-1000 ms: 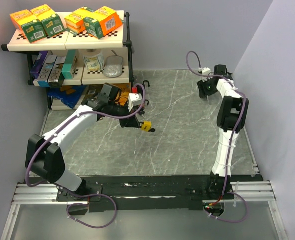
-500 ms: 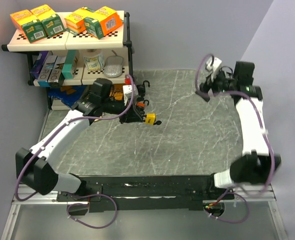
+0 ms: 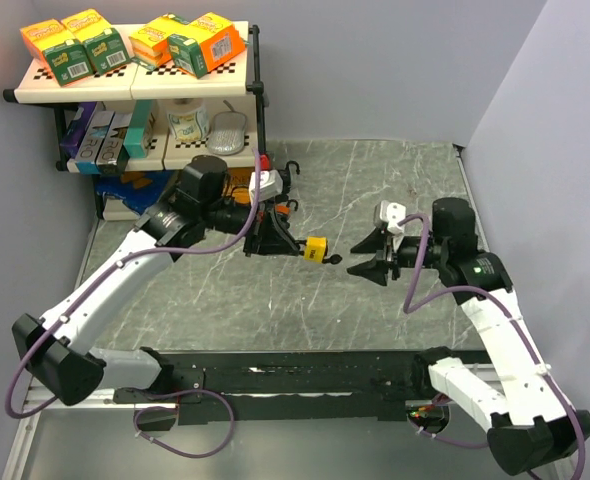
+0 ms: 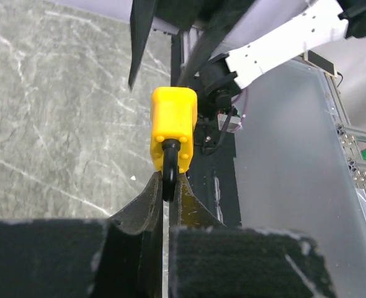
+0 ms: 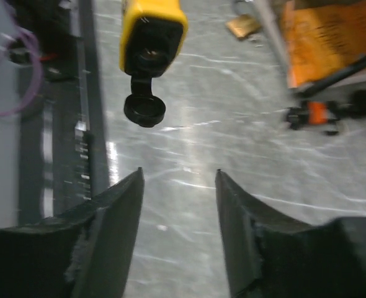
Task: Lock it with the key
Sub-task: Adjust the lock.
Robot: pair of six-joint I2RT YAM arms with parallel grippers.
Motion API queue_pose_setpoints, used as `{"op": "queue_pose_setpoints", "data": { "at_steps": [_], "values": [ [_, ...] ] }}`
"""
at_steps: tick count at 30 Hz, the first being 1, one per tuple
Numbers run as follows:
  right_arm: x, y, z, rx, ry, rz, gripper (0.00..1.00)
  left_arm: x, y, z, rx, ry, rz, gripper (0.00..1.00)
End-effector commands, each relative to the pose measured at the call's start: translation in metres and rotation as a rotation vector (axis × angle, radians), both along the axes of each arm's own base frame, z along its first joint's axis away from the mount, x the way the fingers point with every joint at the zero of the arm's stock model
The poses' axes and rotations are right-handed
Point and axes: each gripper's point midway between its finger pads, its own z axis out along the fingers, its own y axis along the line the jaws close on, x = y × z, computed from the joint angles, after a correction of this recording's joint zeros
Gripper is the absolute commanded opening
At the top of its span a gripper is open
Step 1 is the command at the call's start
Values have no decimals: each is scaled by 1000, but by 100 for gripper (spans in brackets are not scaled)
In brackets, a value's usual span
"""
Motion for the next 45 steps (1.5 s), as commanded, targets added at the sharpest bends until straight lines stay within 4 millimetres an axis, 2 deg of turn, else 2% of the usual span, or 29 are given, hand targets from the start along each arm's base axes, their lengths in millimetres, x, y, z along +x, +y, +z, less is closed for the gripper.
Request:
{"op": "queue_pose_setpoints", "data": {
  "at_steps": [1, 7, 11, 21, 31, 38, 45],
  "values": [
    [-19, 20, 8, 90, 90, 95, 44, -20, -6, 31, -75, -131, -54, 1],
    [-31, 31, 12, 103, 124, 157, 33, -27, -17, 27, -52, -176, -61, 1],
    [-35, 36, 17, 113, 132, 181, 29, -22, -20, 21, -36, -202, -28, 1],
    [-39, 40, 19, 110, 145, 204, 22, -30, -22, 12, -18, -211, -63, 1],
    [-41, 49, 18, 96, 130, 237, 4, -35, -25, 3, 13, -202, -85, 1],
    [-48, 57, 23, 88, 101, 271, 0, -38, -28, -6, 51, -180, -104, 1],
    [-49, 62, 27, 84, 90, 282, 0, -42, -36, -16, 100, -161, -148, 1]
  ]
}}
